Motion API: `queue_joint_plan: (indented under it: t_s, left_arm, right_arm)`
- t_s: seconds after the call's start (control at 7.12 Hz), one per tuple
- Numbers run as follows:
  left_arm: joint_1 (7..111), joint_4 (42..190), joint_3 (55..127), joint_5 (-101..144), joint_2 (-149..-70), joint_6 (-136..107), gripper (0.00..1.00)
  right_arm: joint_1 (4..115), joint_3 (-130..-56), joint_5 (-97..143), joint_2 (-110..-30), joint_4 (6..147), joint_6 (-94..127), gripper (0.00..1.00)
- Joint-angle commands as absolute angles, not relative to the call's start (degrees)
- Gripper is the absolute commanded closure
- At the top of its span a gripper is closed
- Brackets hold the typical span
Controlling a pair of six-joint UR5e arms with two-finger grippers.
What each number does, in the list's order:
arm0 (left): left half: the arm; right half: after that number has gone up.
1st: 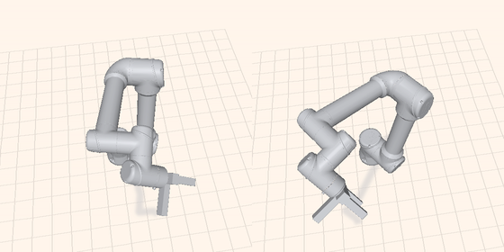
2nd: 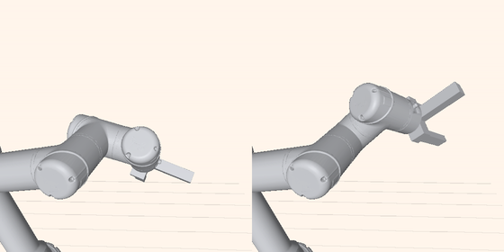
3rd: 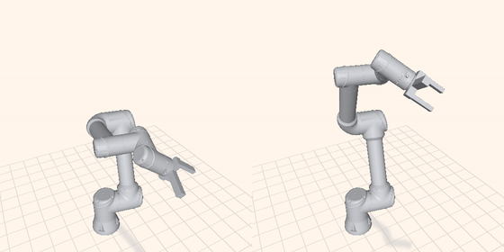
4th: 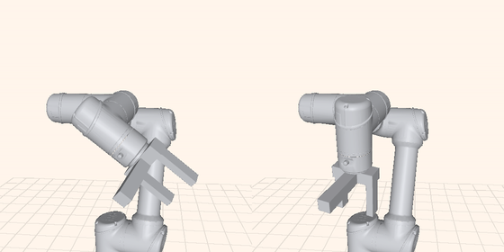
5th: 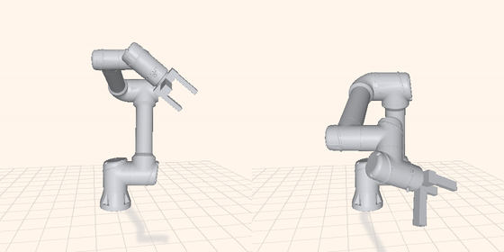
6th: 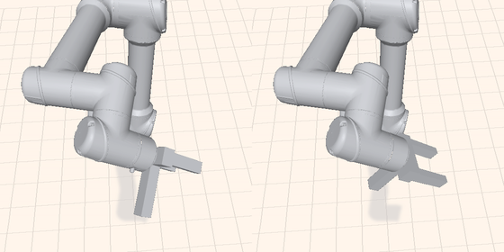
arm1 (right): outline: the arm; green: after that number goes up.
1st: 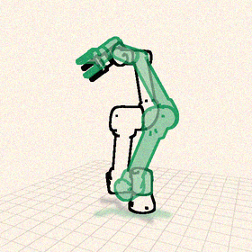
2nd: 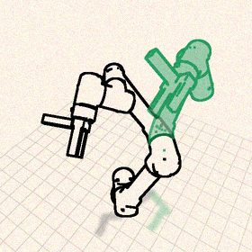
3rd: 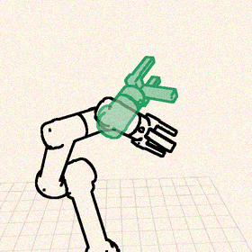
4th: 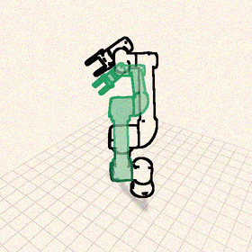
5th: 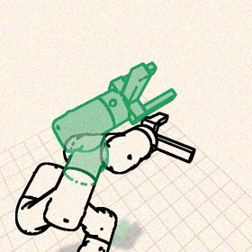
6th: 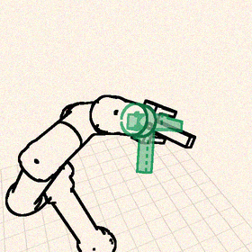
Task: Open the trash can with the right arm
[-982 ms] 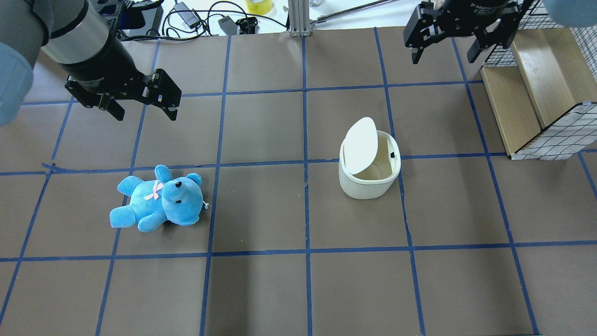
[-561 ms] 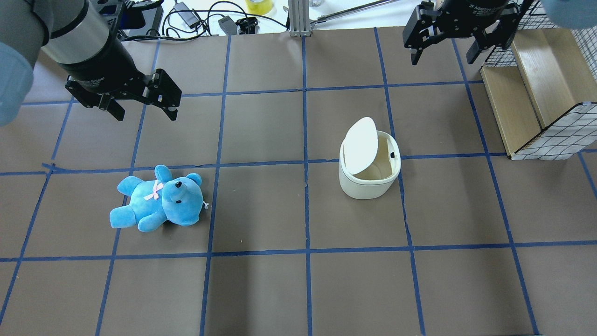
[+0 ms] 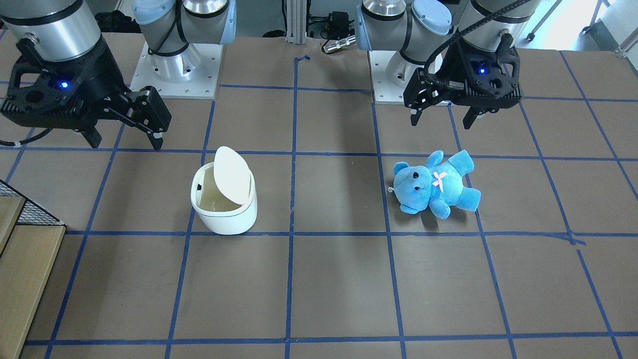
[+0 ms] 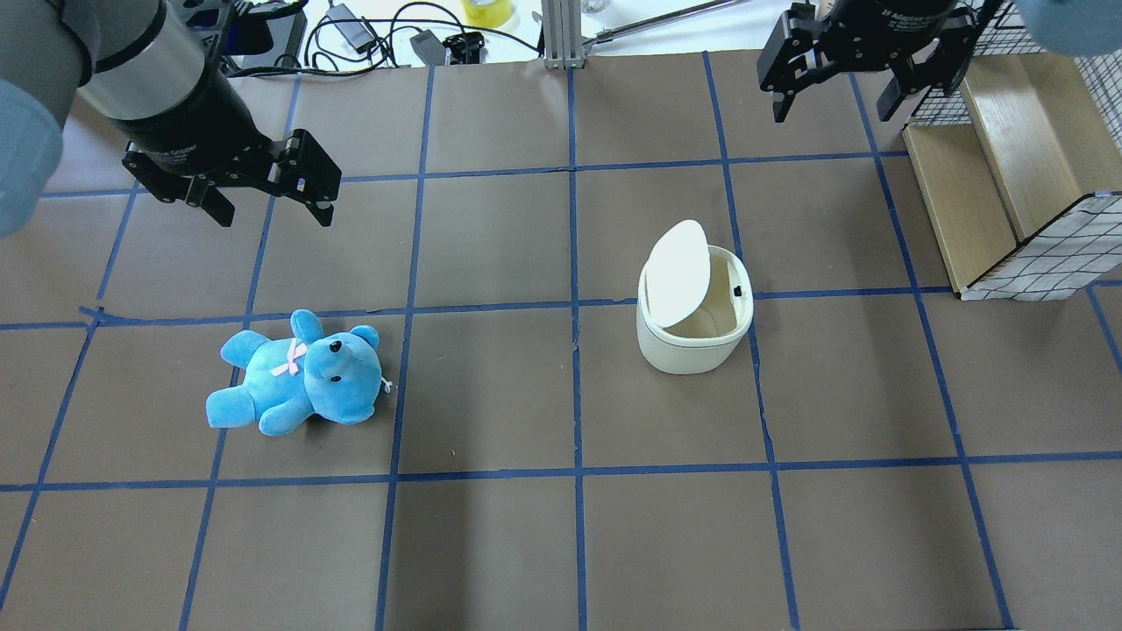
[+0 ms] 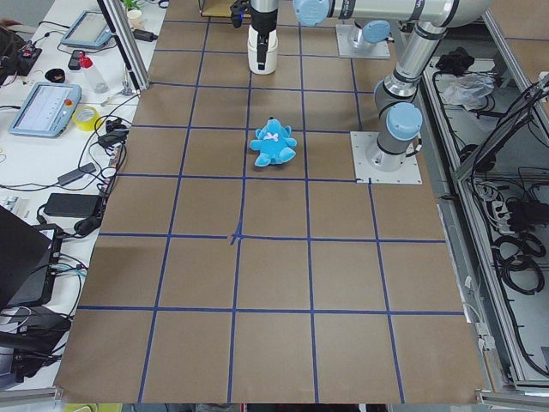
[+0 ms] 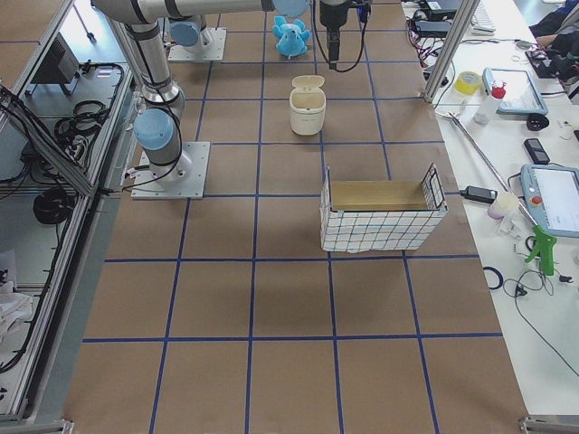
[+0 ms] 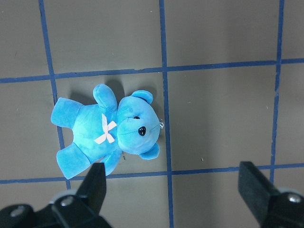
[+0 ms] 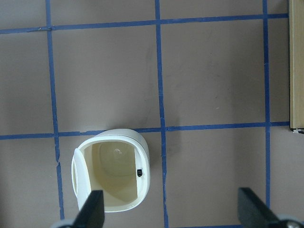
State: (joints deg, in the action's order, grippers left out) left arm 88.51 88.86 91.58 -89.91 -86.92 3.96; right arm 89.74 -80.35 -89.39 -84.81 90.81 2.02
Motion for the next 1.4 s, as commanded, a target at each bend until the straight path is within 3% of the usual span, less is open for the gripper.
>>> queue_joint_plan:
  t_s: [0.0, 1.26]
  left_arm:
    - [88.51, 88.86, 91.58, -89.91, -86.92, 3.96, 0.00]
    - [88.51, 88.86, 91.58, -89.91, -86.92, 3.96, 0.00]
  right_arm:
    - [89.74, -80.42, -89.38, -84.81, 90.79, 2.02, 0.00]
    - [89.74, -80.33, -88.34, -85.25, 91.67, 1.32, 0.00]
